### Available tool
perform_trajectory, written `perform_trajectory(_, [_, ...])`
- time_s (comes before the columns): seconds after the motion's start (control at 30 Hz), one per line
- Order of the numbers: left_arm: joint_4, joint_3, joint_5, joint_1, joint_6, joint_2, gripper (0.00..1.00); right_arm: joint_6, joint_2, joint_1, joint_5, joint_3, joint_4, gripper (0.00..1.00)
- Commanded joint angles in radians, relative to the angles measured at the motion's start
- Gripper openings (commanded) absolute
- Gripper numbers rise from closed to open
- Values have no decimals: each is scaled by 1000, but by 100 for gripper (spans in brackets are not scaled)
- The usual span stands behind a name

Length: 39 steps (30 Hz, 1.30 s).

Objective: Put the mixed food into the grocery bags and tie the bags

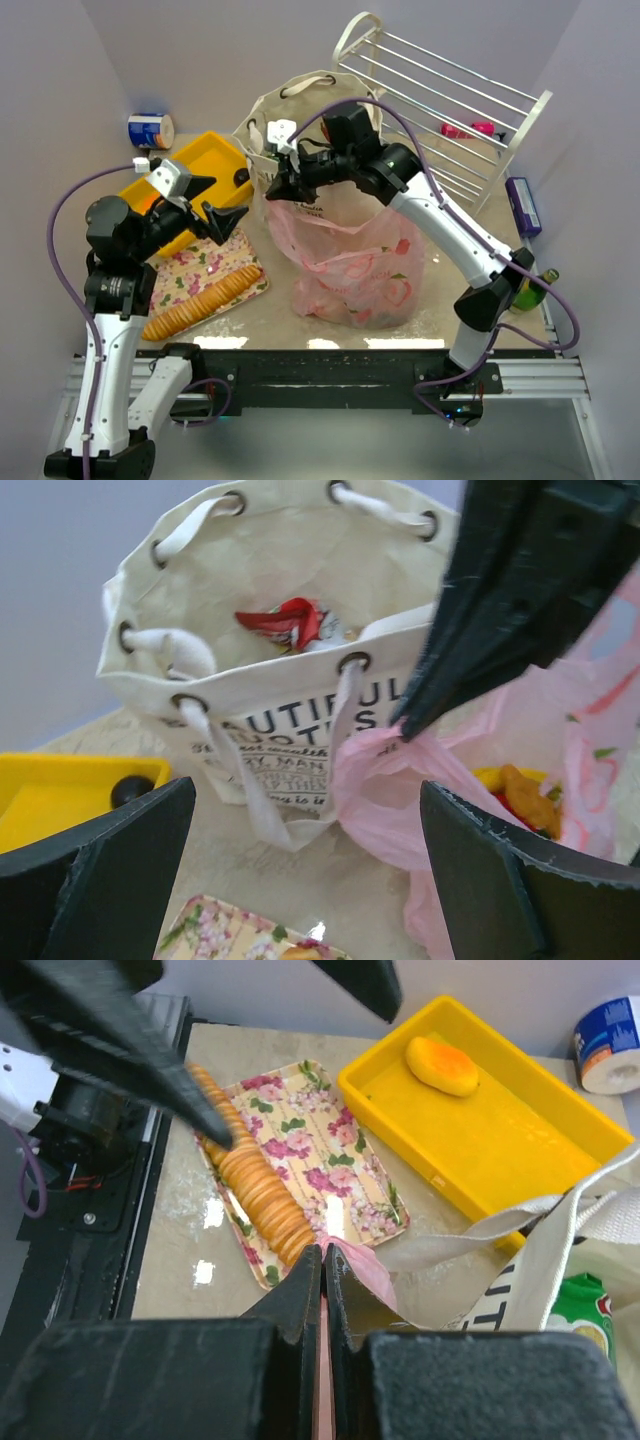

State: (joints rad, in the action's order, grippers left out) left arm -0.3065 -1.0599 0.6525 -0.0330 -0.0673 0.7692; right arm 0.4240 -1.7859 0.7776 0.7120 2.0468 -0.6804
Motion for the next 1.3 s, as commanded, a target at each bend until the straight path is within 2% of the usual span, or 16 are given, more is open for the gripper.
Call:
perform_trajectory(0.0, [265,64,314,4,-98,-1,100,-105,117,-3,-126,-31,64,0])
perform_trajectory(0.07, [386,78,379,2,-149,7,100,-122,153,-5,-161,-57,62,0])
perform_trajectory(0.2, [594,132,430,-16,-270,41,100,-174,207,-9,-203,-97,53,0])
perform_trajectory(0.23, [691,141,435,-25,-297,60,100,-183,217,-9,-213,-103,44,0])
perform_trajectory(0.33, [818,159,428,-131,-368,109,100,-223,240,-12,-226,-115,16,0])
perform_trajectory(0.43, [825,132,372,-252,-332,174,100,-254,262,-17,-230,-135,1,0])
perform_trajectory(0.53, [857,112,334,-306,-313,231,100,-278,301,-20,-223,-174,13,0])
perform_trajectory(0.77, [1012,140,355,-363,-410,311,100,-332,362,-26,-235,-258,53,0])
perform_trajectory(0.93, [1000,152,303,-407,-371,349,100,-343,385,-24,-210,-274,62,0])
perform_trajectory(1.27, [1035,184,308,-492,-391,436,96,-410,436,-24,-264,-313,122,0])
